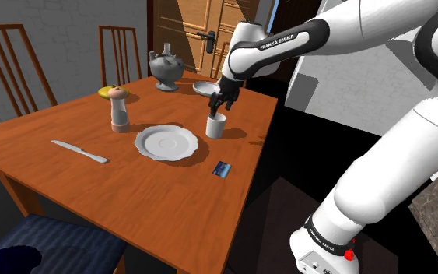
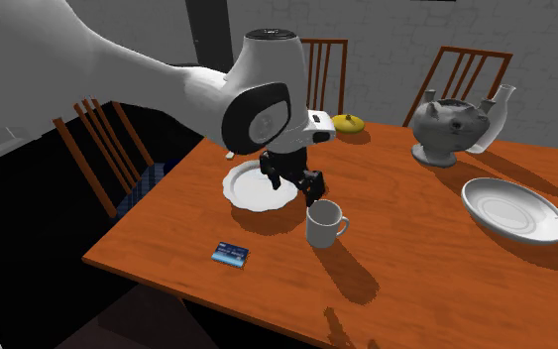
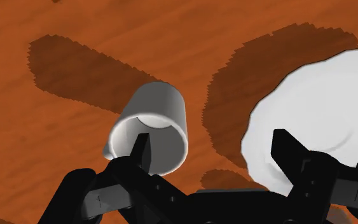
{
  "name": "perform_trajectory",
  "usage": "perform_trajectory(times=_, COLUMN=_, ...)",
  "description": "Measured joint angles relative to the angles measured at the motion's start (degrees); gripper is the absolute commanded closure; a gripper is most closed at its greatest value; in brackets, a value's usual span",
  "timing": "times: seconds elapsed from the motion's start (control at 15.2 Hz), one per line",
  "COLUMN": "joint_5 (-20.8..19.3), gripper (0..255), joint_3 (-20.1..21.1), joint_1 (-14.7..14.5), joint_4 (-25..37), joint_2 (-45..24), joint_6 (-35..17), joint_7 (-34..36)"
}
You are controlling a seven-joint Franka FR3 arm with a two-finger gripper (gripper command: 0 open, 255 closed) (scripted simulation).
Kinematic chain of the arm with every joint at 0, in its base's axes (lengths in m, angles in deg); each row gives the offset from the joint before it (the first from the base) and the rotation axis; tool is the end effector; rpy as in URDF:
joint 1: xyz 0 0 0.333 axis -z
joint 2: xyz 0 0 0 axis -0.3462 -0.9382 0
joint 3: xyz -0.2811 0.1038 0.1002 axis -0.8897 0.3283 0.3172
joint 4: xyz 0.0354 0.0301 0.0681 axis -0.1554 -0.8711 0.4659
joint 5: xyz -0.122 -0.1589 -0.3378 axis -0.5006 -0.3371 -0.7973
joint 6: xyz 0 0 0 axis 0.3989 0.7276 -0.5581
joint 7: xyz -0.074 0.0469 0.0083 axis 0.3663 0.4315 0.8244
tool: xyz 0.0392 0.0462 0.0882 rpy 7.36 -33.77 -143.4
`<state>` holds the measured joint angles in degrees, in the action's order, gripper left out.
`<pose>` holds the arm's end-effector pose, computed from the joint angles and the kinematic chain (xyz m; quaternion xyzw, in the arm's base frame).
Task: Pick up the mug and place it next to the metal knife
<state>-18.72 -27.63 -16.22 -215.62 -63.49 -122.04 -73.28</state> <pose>0.5099 -0.0203 0.4305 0.9964 0.0214 0.0801 0.0177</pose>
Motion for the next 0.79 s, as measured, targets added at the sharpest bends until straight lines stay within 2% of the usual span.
perform_trajectory(times=0.33, joint_5=-2.4, gripper=0, joint_3=-0.3, joint_1=0.5, joint_4=5.0, joint_2=-10.4, joint_6=-5.3, joint_7=-0.4)
perform_trajectory(times=0.79, joint_5=-3.3, gripper=0, joint_3=-0.7, joint_1=0.8, joint_4=5.5, joint_2=-15.9, joint_6=-10.3, joint_7=-0.4)
